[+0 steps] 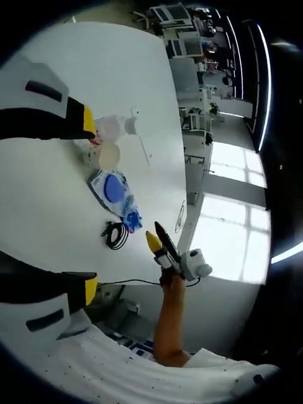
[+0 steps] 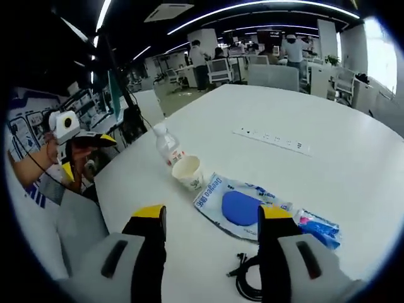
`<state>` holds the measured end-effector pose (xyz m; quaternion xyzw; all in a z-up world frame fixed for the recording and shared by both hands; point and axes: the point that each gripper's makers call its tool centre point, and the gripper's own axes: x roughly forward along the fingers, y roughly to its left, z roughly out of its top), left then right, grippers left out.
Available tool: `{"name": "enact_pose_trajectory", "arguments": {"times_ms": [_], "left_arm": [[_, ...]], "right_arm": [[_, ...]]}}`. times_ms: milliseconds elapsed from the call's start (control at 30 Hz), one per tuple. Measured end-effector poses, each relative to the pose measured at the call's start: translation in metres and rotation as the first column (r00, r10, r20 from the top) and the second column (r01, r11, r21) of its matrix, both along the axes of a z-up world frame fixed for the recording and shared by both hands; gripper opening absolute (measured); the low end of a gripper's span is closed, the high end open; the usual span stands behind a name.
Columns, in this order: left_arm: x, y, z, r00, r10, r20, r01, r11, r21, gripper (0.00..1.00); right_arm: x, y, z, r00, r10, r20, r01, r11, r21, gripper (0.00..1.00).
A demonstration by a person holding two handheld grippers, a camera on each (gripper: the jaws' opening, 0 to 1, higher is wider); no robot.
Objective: Arrange the tabletop items into an orderly group along one side of the table until the central work area is clear of visible clutter.
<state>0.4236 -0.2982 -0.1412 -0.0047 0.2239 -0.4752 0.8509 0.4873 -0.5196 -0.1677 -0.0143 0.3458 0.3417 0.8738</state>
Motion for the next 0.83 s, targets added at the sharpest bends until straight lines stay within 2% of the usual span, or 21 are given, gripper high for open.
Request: {"name": "enact_pose_trajectory", "arguments": {"times_ms": [167, 500, 600, 833], "left_arm": [[-0.003, -0.011, 0.004, 1.0, -0.025, 0.006, 0.025, 0.999, 0.032, 0.88], [-0.01, -0.029, 0.013, 0.999, -0.042, 0.026, 0.04, 0.997, 0.063, 0.91], [-0.014, -0.034, 0.011, 0.999, -0.047, 0.025, 0.045, 0.996, 0.076, 0.91], [-0.025, -0.042, -0.002, 0.999, -0.041, 0.0, 0.04, 0.993, 0.108, 0.96]], "right_arm": [[-0.021, -0.037, -0.002, 0.998, -0.061, 0.007, 0.061, 0.998, 0.011, 0.61], [-0.063, -0.095, -0.003, 0.988, -0.149, 0.029, 0.149, 0.989, 0.021, 0.7], [-0.077, -0.113, -0.002, 0.985, -0.166, 0.04, 0.165, 0.986, 0.027, 0.72], [-0.107, -0.148, -0.009, 0.975, -0.22, 0.022, 0.219, 0.975, 0.028, 0.77]]}}
